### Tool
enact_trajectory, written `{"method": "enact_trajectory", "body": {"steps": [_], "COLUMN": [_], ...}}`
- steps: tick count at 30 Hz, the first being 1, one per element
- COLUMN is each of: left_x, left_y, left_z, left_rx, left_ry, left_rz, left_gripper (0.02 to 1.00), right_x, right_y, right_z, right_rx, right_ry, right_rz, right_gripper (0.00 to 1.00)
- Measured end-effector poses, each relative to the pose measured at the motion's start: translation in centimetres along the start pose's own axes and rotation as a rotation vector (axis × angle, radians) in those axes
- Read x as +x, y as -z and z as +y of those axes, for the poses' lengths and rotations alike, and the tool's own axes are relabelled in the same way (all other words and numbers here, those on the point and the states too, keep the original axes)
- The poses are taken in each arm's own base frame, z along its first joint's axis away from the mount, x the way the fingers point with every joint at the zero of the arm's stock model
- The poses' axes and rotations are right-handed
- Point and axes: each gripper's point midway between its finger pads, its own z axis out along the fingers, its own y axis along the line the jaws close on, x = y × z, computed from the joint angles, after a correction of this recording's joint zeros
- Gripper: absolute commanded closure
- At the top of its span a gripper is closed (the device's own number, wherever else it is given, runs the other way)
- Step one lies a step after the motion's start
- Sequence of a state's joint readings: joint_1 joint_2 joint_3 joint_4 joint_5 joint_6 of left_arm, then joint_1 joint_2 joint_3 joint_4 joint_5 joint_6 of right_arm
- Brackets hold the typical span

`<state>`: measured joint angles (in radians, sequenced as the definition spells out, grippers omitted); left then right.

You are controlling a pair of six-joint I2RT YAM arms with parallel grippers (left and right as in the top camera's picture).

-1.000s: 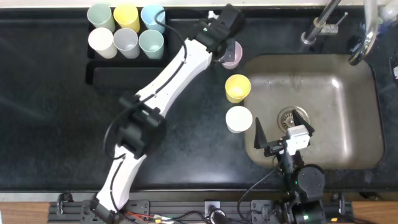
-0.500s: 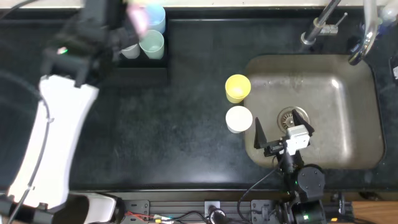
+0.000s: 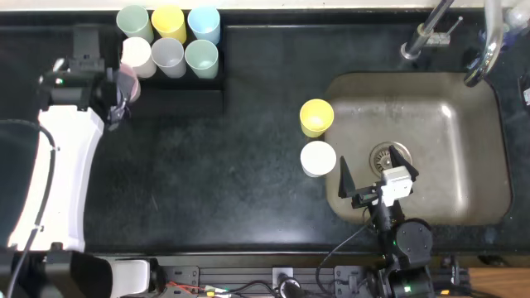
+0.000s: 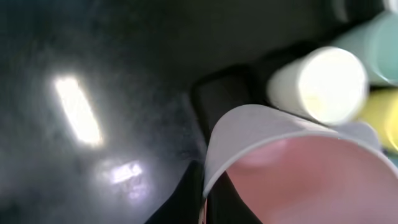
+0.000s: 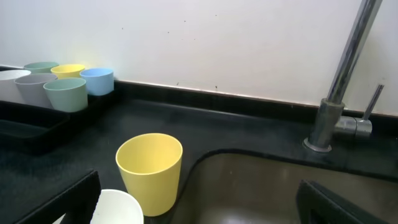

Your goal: Store Cups

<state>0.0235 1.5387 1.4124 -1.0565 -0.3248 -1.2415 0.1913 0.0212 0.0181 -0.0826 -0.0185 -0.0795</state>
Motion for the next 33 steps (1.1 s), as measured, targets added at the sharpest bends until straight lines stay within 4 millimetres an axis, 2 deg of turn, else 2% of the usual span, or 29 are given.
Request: {"method": "enact_trajectory", "body": {"steps": [3,8,16,33], "left_x": [-0.2,-0.6,0.6,1.6], "left_y": [-1.0,-1.8,-4.7,-7.2], "left_z": [0.8,0.1,-0.9,-1.1], "left_rx": [-0.021,-0.005,-0.027,-0.066], "left_ry": [0.086,0.154,0.166,0.155], "left_rz": [0.001,-0.005,0.032,0.055], "left_gripper": [0.982,0.982,0.982,0.982], "right_x": [0.0,0.0,0.0,0.0], "right_y": [0.0,0.0,0.0,0.0], "right_z": [0.0,0.0,0.0,0.0], "right_rx": [0.000,0.000,0.000,0.001], "right_ry": [0.000,0.000,0.000,0.000], "right_rz": [0.000,0.000,0.000,0.000], "right_gripper": [0.005,0.003,0.005,0.003]}}
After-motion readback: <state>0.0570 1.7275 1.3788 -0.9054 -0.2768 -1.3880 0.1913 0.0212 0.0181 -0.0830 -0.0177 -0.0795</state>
